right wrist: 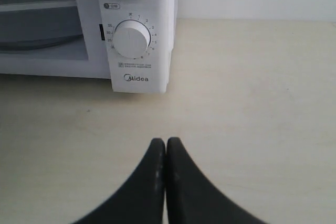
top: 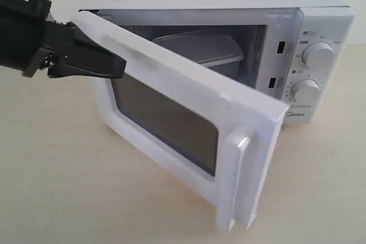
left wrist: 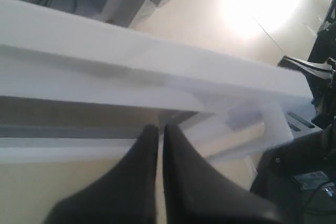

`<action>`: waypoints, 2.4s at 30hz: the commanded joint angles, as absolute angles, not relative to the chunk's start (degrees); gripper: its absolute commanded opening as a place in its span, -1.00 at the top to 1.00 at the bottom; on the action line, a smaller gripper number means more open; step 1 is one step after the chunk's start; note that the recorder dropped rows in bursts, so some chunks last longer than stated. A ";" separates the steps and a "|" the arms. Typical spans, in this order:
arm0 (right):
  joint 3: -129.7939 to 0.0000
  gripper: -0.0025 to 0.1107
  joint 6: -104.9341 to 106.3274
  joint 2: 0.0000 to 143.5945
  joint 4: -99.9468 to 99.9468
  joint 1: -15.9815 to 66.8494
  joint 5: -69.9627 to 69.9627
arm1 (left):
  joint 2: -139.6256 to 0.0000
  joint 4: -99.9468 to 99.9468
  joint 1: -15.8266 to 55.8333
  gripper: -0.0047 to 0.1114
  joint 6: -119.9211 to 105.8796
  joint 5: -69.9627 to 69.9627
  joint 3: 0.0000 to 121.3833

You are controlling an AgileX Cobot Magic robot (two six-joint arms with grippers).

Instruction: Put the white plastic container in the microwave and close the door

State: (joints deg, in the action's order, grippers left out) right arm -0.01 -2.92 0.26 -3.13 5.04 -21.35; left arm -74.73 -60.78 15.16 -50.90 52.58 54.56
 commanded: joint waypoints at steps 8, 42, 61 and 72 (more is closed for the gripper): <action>0.00 0.96 -2.59 0.00 -3.29 5.15 -20.73 | -74.94 -62.35 15.59 0.84 -52.77 49.50 54.90; 0.00 0.96 -1.83 0.00 -3.29 5.15 -20.57 | -74.94 -62.09 15.59 0.84 -54.31 48.06 54.90; 0.00 0.96 -1.66 0.00 -4.66 5.15 23.87 | -74.94 -62.09 15.59 0.84 -53.58 49.93 54.90; -14.19 0.96 -19.58 0.00 -8.59 5.15 26.66 | -74.94 -62.32 15.59 0.84 -53.58 53.71 54.90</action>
